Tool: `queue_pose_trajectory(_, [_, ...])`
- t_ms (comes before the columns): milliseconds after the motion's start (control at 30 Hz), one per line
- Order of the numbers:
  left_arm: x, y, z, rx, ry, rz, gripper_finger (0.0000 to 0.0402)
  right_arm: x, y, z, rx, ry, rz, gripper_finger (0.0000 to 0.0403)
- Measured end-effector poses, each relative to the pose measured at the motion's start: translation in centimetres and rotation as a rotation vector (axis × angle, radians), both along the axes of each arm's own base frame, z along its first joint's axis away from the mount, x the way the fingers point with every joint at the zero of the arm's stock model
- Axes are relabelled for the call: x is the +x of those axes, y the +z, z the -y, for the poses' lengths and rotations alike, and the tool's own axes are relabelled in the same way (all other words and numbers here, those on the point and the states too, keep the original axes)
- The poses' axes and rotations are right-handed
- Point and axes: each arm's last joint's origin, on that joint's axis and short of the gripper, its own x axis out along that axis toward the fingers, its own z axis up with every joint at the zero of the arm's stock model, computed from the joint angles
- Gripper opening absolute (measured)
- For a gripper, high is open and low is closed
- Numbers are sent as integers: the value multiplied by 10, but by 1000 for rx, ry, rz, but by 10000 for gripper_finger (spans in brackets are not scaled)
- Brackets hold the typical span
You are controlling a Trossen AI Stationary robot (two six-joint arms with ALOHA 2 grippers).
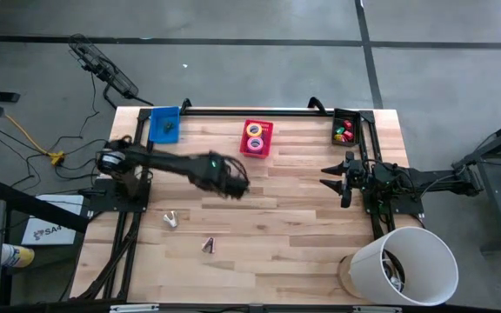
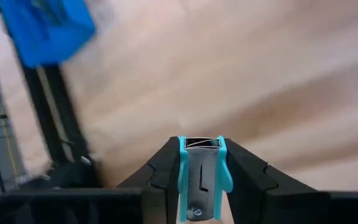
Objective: Pick and place Stapler, Stapler remover, tape
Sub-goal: Put the blue staple remover into the blue bin
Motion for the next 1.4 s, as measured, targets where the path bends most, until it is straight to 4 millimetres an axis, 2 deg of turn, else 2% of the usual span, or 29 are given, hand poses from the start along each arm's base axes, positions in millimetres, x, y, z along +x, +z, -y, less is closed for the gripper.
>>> queue_pose_trajectory(233, [-23, 18, -64, 74, 26, -14, 90, 0, 0, 0, 0, 0, 2, 181])
queue_pose_trajectory(433, [-50, 19, -121, 111, 83, -117, 90, 0, 0, 0, 0, 0, 2, 181])
queue_pose_trajectory(600, [-70, 8, -163, 105, 119, -214, 90, 0, 0, 0, 0, 0, 2, 181])
queue_pose_trajectory(833, [-97, -22, -211, 44, 164, -227, 90, 0, 0, 0, 0, 0, 2, 181])
queue_pose_trajectory(1100, [-129, -48, -252, -27, 256, -117, 90, 0, 0, 0, 0, 0, 1, 181])
queue_pose_trajectory(1400, [-150, -63, -276, -60, 323, 51, 90, 0, 0, 0, 0, 0, 2, 181])
